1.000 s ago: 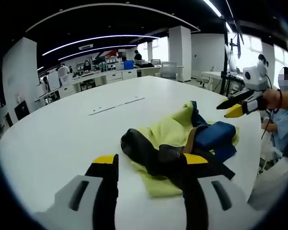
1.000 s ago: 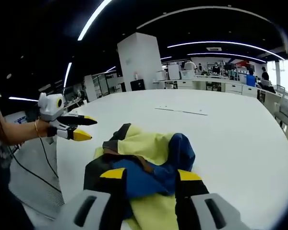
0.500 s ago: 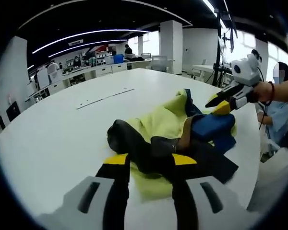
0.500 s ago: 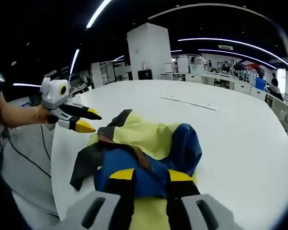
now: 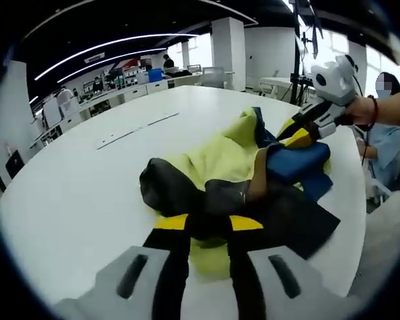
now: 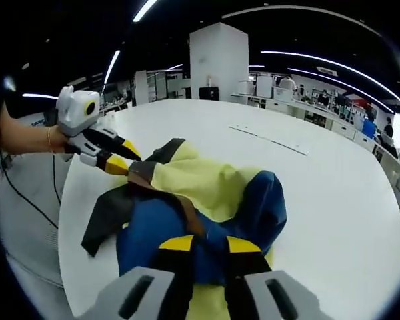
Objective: Fold the garment on the visible template until the final outline fits inside the template.
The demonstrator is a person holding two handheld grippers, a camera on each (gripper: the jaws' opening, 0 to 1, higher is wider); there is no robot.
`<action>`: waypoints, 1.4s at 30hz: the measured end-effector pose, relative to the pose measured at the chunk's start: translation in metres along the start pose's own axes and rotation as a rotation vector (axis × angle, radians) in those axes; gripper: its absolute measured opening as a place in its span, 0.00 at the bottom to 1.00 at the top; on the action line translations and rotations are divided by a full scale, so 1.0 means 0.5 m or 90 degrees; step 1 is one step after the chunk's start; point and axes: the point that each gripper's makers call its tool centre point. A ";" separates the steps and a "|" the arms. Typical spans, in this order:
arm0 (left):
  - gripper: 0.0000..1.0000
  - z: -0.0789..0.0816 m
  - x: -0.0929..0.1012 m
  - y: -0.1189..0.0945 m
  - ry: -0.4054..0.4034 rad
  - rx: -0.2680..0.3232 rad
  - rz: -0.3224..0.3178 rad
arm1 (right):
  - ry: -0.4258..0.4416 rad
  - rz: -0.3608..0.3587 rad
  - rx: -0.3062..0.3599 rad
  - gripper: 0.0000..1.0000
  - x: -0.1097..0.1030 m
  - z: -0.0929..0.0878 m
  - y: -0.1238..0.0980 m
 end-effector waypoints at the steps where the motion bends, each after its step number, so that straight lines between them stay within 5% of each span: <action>1: 0.15 -0.002 0.001 0.002 0.002 -0.004 0.001 | 0.000 0.001 0.000 0.12 0.000 0.000 0.002; 6: 0.11 -0.010 -0.006 0.009 0.013 -0.013 0.013 | 0.007 -0.004 -0.008 0.07 0.004 -0.004 0.010; 9: 0.00 -0.008 -0.009 0.011 0.002 -0.007 0.010 | 0.007 -0.006 -0.004 0.02 0.004 -0.003 0.010; 20: 0.00 0.011 -0.035 0.009 -0.026 0.014 0.030 | 0.014 -0.023 0.043 0.00 0.011 0.046 -0.015; 27: 0.00 0.056 -0.054 0.001 -0.058 0.041 0.034 | 0.048 -0.027 0.095 0.00 0.023 0.110 -0.043; 42: 0.00 0.199 -0.133 -0.010 -0.100 0.162 0.098 | 0.040 -0.061 0.160 0.00 0.085 0.240 -0.068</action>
Point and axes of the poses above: the point that each gripper's makers call its tool centre point, and the gripper's own axes: y roughly forward along the fingers, x roughly to its right, z roughly out of its top, and after that the axes turned 7 degrees about y, right-handed
